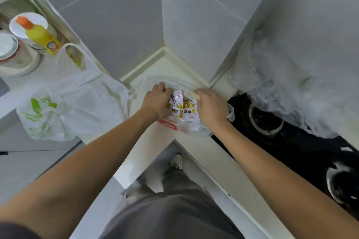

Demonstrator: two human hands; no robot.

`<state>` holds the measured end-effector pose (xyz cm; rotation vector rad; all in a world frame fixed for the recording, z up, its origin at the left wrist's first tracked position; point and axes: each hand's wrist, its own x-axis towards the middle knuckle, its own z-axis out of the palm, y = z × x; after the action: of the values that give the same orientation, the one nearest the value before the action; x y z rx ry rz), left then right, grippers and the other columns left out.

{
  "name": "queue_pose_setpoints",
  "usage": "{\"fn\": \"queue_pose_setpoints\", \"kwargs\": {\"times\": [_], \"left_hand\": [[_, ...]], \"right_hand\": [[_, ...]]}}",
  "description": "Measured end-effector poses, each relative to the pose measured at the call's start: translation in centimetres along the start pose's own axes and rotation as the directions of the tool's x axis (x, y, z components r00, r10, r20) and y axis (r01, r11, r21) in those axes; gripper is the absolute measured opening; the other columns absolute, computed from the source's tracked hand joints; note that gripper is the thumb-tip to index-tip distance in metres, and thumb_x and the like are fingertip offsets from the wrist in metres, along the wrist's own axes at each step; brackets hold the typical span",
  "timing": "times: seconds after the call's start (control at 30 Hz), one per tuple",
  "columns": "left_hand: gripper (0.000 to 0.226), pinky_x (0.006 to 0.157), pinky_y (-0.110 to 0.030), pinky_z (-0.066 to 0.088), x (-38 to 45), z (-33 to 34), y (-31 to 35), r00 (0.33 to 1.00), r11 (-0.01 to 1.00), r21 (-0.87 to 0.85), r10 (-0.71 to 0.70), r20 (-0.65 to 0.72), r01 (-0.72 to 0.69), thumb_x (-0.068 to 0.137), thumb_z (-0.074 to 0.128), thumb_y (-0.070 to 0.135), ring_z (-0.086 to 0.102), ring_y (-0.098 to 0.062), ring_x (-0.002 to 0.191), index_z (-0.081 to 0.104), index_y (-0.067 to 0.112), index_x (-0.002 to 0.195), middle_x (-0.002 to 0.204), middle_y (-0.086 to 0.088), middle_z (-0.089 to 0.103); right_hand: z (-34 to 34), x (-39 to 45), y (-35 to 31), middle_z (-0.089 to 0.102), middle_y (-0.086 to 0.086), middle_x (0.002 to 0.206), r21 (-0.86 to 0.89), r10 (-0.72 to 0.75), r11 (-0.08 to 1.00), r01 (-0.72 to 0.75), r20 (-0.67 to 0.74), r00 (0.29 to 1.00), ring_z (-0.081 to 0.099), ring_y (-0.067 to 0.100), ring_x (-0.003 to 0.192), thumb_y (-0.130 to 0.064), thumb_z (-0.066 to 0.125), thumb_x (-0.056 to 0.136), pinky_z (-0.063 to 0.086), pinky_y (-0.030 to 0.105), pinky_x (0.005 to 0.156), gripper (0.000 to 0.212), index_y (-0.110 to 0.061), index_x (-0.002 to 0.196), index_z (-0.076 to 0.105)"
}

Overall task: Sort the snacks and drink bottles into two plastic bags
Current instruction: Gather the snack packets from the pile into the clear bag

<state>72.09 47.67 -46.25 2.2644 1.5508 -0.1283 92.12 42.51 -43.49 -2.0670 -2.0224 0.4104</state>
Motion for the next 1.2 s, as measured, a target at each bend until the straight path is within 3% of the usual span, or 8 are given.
{"fn": "queue_pose_setpoints", "kwargs": {"times": [0.17, 0.37, 0.6, 0.7, 0.87, 1.03, 1.13, 1.2], "left_hand": [[0.057, 0.079, -0.040, 0.038, 0.3, 1.2, -1.0, 0.996, 0.990, 0.111, 0.085, 0.019, -0.087, 0.078, 0.070, 0.019, 0.044, -0.033, 0.115, 0.056, 0.013, 0.133, 0.124, -0.010, 0.048], [0.053, 0.077, -0.039, 0.040, 0.2, 1.5, -3.1, 0.988, 0.984, 0.088, 0.157, 0.001, -0.157, 0.079, 0.073, 0.022, 0.047, -0.031, 0.110, 0.062, 0.014, 0.130, 0.119, -0.008, 0.052], [0.053, 0.086, -0.041, 0.045, 0.5, 0.3, -3.3, 0.987, 0.986, 0.062, 0.150, 0.059, -0.154, 0.085, 0.073, 0.029, 0.046, -0.031, 0.119, 0.058, 0.012, 0.132, 0.131, -0.010, 0.051], [0.051, 0.087, -0.040, 0.045, -0.6, -0.5, -3.2, 0.980, 0.978, 0.065, 0.195, 0.048, -0.198, 0.085, 0.068, 0.025, 0.047, -0.031, 0.120, 0.056, 0.011, 0.133, 0.132, -0.010, 0.050], [0.061, 0.091, -0.043, 0.047, -3.3, -2.6, -3.4, 0.959, 0.955, 0.090, 0.284, 0.018, -0.284, 0.086, 0.061, 0.027, 0.047, -0.031, 0.124, 0.050, 0.015, 0.144, 0.137, -0.010, 0.051], [0.058, 0.101, -0.045, 0.043, -6.2, -4.2, -2.2, 0.921, 0.920, 0.066, 0.389, -0.014, -0.387, 0.092, 0.056, 0.033, 0.045, -0.031, 0.131, 0.048, 0.017, 0.147, 0.141, -0.008, 0.050], [0.056, 0.102, -0.046, 0.042, -8.3, -4.2, 0.0, 0.875, 0.874, 0.068, 0.484, -0.020, -0.482, 0.095, 0.051, 0.035, 0.044, -0.032, 0.132, 0.047, 0.015, 0.147, 0.144, -0.009, 0.050], [0.059, 0.103, -0.047, 0.042, -9.9, -4.0, 1.8, 0.840, 0.838, 0.079, 0.542, -0.013, -0.540, 0.096, 0.044, 0.041, 0.042, -0.031, 0.137, 0.045, 0.016, 0.149, 0.149, -0.010, 0.048]], "right_hand": [[3.3, -3.1, 0.1, 0.060, 0.004, 0.136, 0.041, -0.115, 0.993, 0.109, 0.187, 0.976, 0.049, 0.029, 0.132, 0.007, 0.061, 0.080, 0.046, 0.047, 0.107, 0.060, -0.016, 0.135, 0.063], [5.4, -4.4, 0.1, 0.033, 0.008, 0.165, -0.061, -0.054, 0.996, 0.071, 0.240, 0.969, 0.027, 0.029, 0.154, -0.006, 0.066, 0.089, 0.024, 0.047, 0.127, 0.073, -0.010, 0.157, 0.037], [5.9, -2.2, -1.2, 0.007, 0.003, 0.173, -0.082, 0.104, 0.993, -0.081, 0.346, 0.933, 0.001, 0.021, 0.160, -0.046, 0.053, 0.099, 0.004, 0.045, 0.130, 0.082, -0.014, 0.165, 0.015], [5.3, -3.2, -2.4, 0.012, 0.004, 0.173, -0.052, 0.124, 0.992, -0.113, 0.312, 0.942, 0.003, 0.020, 0.160, -0.052, 0.050, 0.097, 0.004, 0.043, 0.130, 0.083, -0.014, 0.164, 0.019], [3.1, -6.1, -5.0, 0.020, 0.010, 0.171, -0.024, 0.207, 0.978, -0.206, 0.195, 0.959, 0.013, 0.024, 0.159, -0.042, 0.045, 0.104, 0.011, 0.040, 0.129, 0.069, -0.011, 0.163, 0.025], [0.6, -10.3, -7.2, 0.036, 0.016, 0.163, -0.030, 0.342, 0.940, -0.341, 0.042, 0.939, 0.030, 0.033, 0.152, -0.051, 0.031, 0.101, 0.021, 0.045, 0.125, 0.070, -0.008, 0.155, 0.039], [-0.7, -14.3, -7.8, 0.049, 0.018, 0.152, 0.003, 0.409, 0.912, -0.410, -0.074, 0.910, 0.046, 0.036, 0.139, -0.044, 0.039, 0.098, 0.037, 0.049, 0.117, 0.063, -0.005, 0.146, 0.051], [-1.6, -17.0, -7.6, 0.051, 0.015, 0.151, 0.012, 0.455, 0.890, -0.456, -0.118, 0.883, 0.046, 0.034, 0.139, -0.041, 0.044, 0.099, 0.037, 0.049, 0.116, 0.060, -0.007, 0.148, 0.049]]}}
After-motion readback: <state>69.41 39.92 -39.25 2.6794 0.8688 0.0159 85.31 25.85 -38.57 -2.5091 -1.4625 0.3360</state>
